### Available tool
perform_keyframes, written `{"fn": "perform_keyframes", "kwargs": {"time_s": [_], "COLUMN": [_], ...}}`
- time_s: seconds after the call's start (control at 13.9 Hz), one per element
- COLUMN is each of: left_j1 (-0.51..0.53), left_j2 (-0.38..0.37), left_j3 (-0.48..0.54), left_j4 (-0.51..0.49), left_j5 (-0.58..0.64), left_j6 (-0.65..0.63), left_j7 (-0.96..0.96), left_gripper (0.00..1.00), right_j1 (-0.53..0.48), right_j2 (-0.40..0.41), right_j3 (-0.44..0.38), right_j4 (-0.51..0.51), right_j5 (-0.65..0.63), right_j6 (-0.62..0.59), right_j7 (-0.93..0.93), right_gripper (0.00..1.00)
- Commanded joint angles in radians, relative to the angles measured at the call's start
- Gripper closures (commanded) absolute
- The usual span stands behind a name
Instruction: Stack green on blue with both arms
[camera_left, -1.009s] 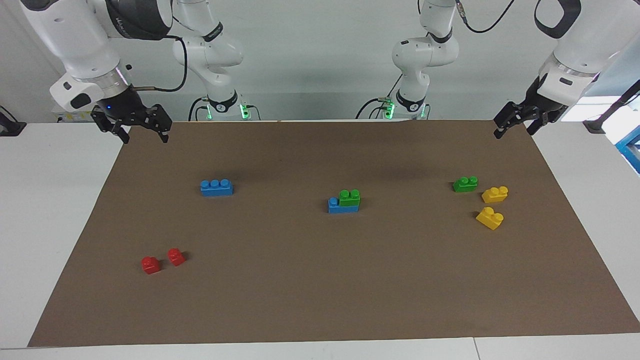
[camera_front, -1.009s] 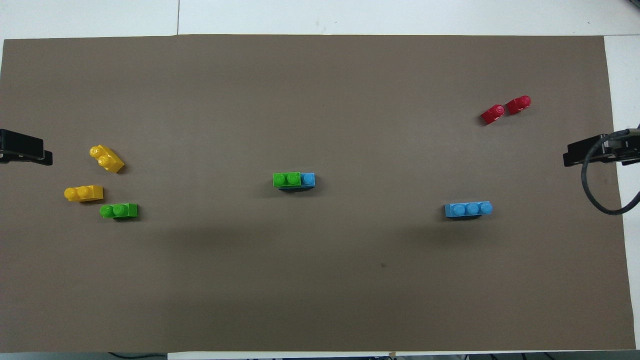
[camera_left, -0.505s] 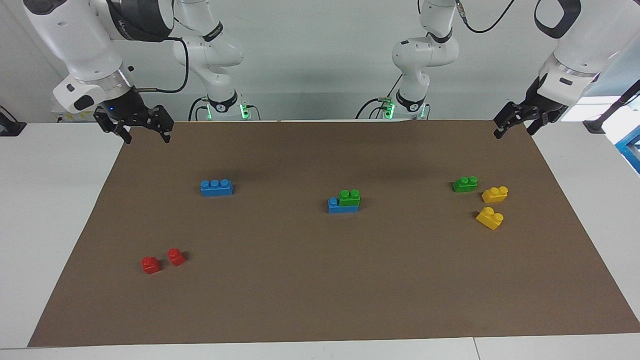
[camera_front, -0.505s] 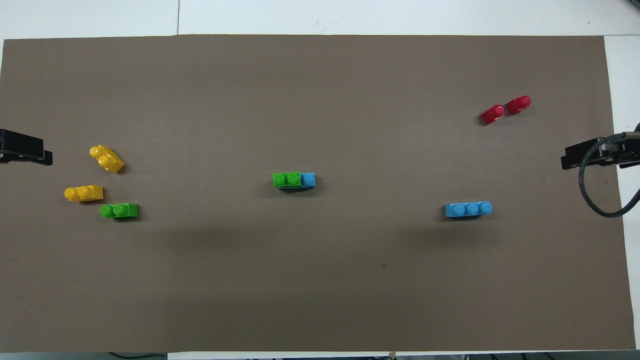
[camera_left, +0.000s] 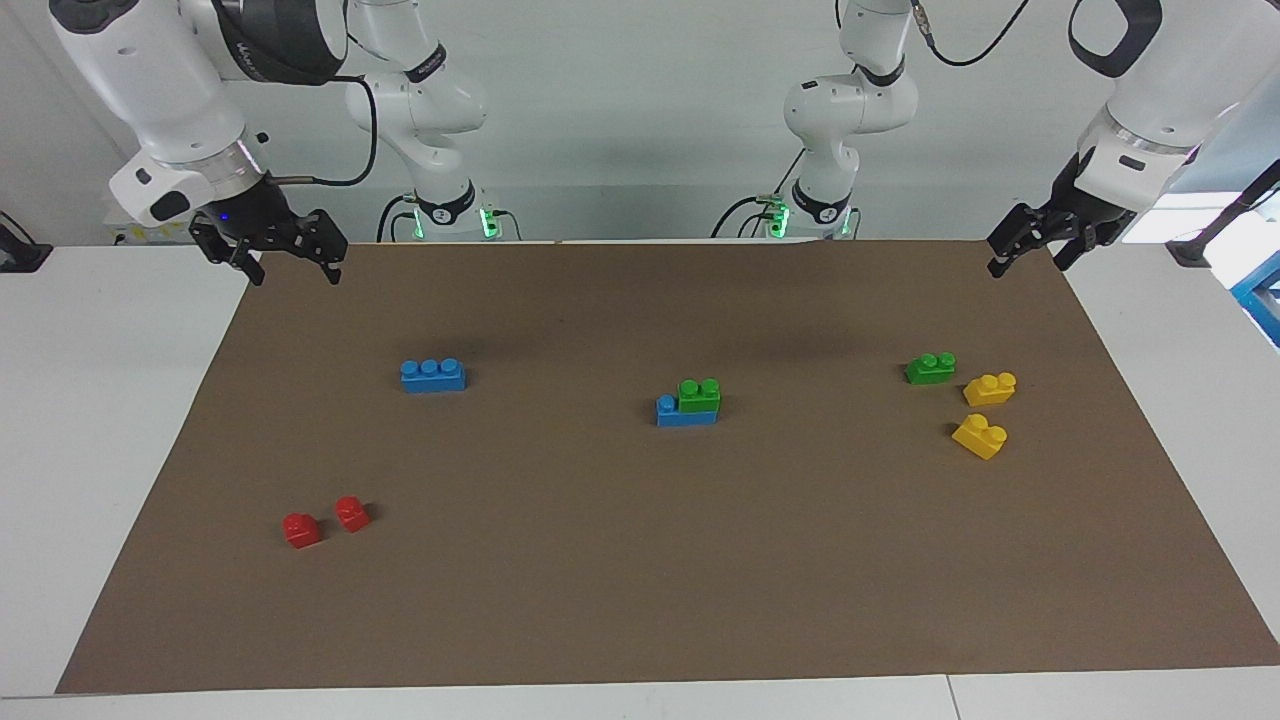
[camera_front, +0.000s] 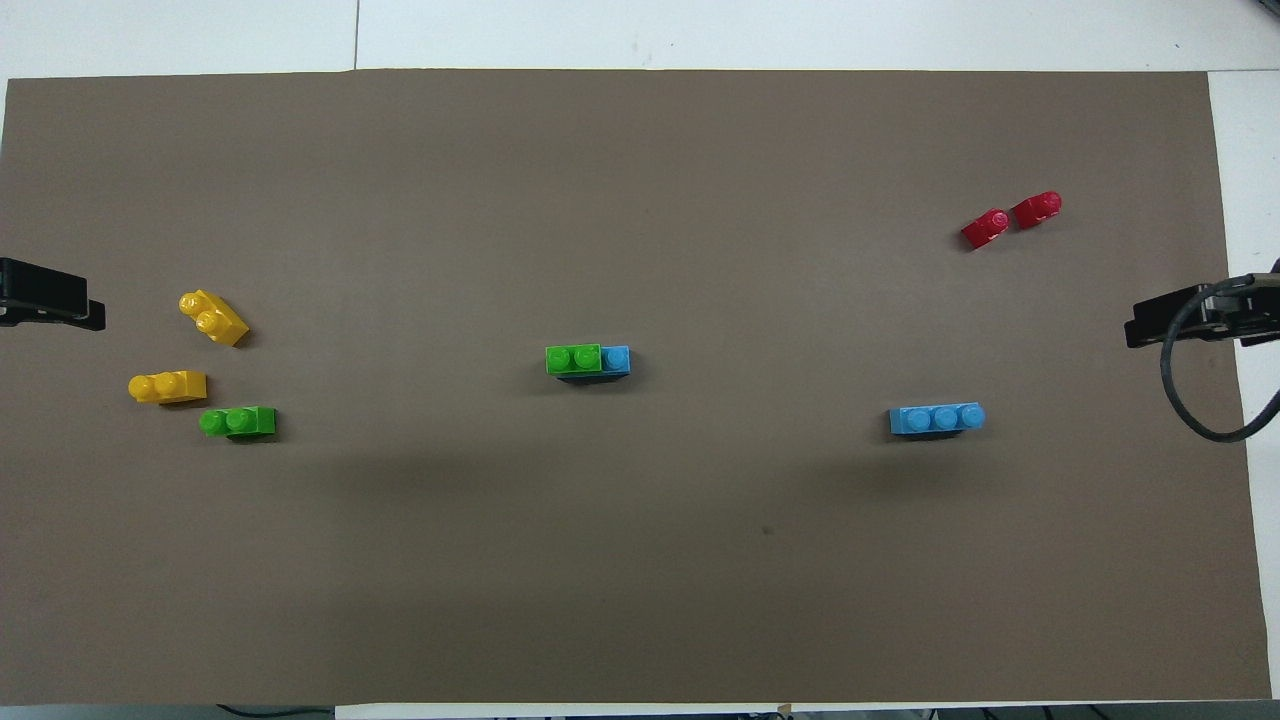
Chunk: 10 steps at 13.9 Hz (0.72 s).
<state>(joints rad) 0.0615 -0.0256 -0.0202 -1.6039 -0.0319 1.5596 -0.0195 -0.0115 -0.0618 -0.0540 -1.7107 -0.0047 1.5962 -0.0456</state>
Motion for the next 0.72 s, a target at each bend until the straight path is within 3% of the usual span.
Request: {"fn": "perform_keyframes", "kwargs": {"time_s": [0.0, 0.65], "left_j1": [0.011, 0.011], "left_j2": [-0.005, -0.005], "left_j3": [-0.006, -0.006], "left_j4": [-0.011, -0.014], "left_j5": [0.015, 0.015], "left_j6": [0.019, 0.020], "left_j7": [0.012, 0.012], "left_gripper": [0.00, 0.00], "right_j1": [-0.008, -0.016], "right_j2": [-0.032, -0.030], "right_j3": [0.011, 0.007], "right_j4": [-0.038, -0.038], "right_j5": [-0.020, -0.020], "right_j6": [0.030, 0.048], "right_j7": [0.021, 0.013], "right_gripper": [0.00, 0.00]}}
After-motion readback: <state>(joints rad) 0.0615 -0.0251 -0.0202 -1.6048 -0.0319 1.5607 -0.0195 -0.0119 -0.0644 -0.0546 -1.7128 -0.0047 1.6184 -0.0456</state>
